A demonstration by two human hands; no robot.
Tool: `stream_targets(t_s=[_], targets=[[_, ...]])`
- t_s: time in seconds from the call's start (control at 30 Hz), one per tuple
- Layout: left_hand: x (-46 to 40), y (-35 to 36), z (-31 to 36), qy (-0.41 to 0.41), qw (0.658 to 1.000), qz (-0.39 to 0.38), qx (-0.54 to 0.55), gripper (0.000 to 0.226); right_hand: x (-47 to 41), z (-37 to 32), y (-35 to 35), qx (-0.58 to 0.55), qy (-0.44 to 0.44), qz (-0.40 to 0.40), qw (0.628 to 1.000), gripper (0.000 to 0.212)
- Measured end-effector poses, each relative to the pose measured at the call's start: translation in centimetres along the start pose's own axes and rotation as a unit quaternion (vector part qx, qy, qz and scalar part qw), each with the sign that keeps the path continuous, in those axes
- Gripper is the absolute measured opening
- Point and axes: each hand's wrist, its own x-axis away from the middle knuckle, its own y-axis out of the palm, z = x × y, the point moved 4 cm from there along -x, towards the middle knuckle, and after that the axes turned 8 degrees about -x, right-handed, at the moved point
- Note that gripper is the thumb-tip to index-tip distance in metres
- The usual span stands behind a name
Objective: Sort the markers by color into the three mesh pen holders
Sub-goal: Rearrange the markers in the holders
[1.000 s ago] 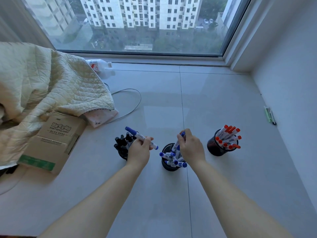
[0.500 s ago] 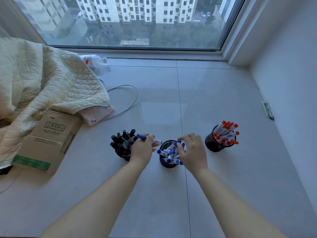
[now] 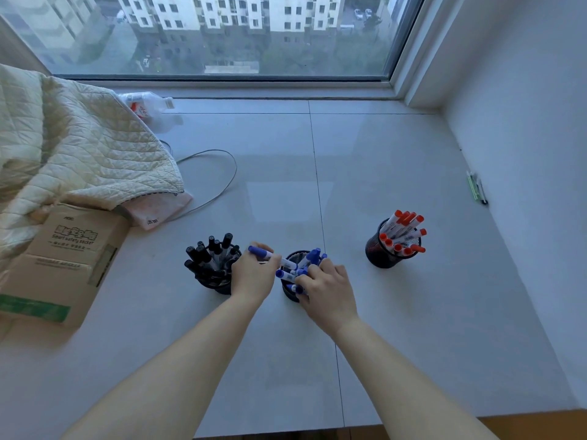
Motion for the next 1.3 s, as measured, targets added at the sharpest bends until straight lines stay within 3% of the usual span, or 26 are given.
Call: stream_targets(t_s=[0.17, 0.33, 0.47, 0.77, 0.93, 1.03, 1.13, 1.3], targets=[[0.1, 0.1, -0.2, -0.018, 0.996, -0.036, 0.075, 0.012, 0.6, 1.8, -0.5, -0.161, 0.1, 0.044, 0.981, 0.012], [0.1, 0.4, 0.5, 0.007, 0.997, -0.056, 0.048, 0.025, 1.6, 4.0, -1.5, -0.337, 0.288, 0.155, 0.883, 0.008], [-0.1, 0.6, 0.7, 0.022, 0.999, -0.04, -0.004, 0.018, 2.4, 5.1, -2.2, -0.383, 0.35, 0.196, 0.832, 0.007], [-0.5, 1.9, 1.3, 0.079, 0.978, -0.074, -0.177, 0.013, 3.3, 6.0, -2.8, -0.383, 0.345, 0.197, 0.834, 0.012], [-0.3, 3.5, 1.4, 0.116, 0.935, -0.15, -0.298, 0.024, 3.3, 6.1, -3.0, -0.39, 0.338, 0.178, 0.838, 0.013], [0.2, 3.6, 1.0, 0.103, 0.939, -0.158, -0.286, 0.032, 3.5, 6.3, -3.0, -0.398, 0.338, 0.176, 0.835, 0.012], [0.8, 2.6, 0.5, 0.073, 0.961, -0.112, -0.242, 0.044, 3.6, 6.5, -3.0, -0.404, 0.342, 0.175, 0.831, 0.012], [1.5, 1.9, -0.6, -0.008, 0.964, -0.11, -0.243, 0.038, 4.0, 6.6, -3.1, -0.425, 0.349, 0.165, 0.819, 0.013]])
